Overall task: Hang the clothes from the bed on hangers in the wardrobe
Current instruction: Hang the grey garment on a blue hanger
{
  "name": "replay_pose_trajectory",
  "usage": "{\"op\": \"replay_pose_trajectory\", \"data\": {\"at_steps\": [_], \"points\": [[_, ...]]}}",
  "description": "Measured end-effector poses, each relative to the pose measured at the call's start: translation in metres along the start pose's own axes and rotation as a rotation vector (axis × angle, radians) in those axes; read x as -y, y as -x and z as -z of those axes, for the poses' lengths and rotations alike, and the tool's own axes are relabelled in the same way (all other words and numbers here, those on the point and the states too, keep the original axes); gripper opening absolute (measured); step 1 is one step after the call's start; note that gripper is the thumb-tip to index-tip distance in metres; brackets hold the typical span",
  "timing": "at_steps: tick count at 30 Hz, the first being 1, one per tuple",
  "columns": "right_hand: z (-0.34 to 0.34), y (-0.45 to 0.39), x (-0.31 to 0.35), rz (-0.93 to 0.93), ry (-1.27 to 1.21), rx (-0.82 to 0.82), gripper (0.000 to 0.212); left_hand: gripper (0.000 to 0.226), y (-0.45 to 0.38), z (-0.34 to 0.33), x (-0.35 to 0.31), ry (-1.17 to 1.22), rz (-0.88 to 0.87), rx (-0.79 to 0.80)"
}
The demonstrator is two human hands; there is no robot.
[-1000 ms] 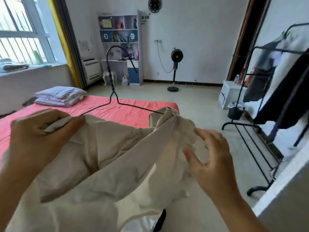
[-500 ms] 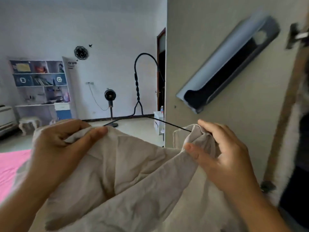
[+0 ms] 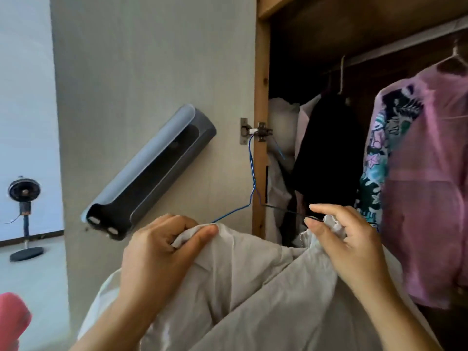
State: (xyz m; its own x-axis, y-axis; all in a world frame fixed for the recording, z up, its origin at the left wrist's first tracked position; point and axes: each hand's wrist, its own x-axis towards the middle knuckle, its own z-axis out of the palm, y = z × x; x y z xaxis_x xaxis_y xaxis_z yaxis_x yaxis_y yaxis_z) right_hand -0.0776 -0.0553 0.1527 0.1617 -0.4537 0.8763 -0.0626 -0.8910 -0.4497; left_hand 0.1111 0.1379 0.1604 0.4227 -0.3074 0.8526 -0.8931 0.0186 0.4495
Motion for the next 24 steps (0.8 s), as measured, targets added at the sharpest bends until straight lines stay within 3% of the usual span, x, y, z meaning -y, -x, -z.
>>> {"op": "replay_pose_trajectory", "data": {"at_steps": [3,7,10,13,15,17,21,24], "points": [[0.018,-0.019,-0.018,-0.109,-0.029,-0.033,0.015,0.047,-0.018,-0.029,-0.007,-0.009,-0.034,0.034],[0.039,-0.045,-0.039,-0.182,-0.010,-0.053,0.033,0.062,-0.042,-0.049,-0.009,-0.167,-0.208,0.124],[0.048,-0.055,-0.049,-0.229,0.055,-0.080,0.028,0.044,-0.061,-0.063,-0.004,-0.220,-0.306,0.083],[0.051,-0.067,-0.048,-0.312,0.044,0.042,0.028,0.038,-0.085,-0.080,0.006,-0.139,-0.316,0.090],[0.051,-0.079,-0.042,-0.360,-0.011,0.179,0.047,0.037,-0.101,-0.091,0.017,-0.092,-0.328,0.089],[0.046,-0.094,-0.044,-0.377,0.006,0.204,0.056,0.034,-0.112,-0.101,0.026,-0.057,-0.334,0.094],[0.036,-0.111,-0.057,-0.254,0.388,0.121,0.070,0.032,-0.119,-0.117,0.042,0.014,-0.285,0.121],[0.038,-0.116,-0.062,-0.194,0.712,0.177,0.075,0.034,-0.123,-0.131,0.053,0.072,-0.251,0.126]]}}
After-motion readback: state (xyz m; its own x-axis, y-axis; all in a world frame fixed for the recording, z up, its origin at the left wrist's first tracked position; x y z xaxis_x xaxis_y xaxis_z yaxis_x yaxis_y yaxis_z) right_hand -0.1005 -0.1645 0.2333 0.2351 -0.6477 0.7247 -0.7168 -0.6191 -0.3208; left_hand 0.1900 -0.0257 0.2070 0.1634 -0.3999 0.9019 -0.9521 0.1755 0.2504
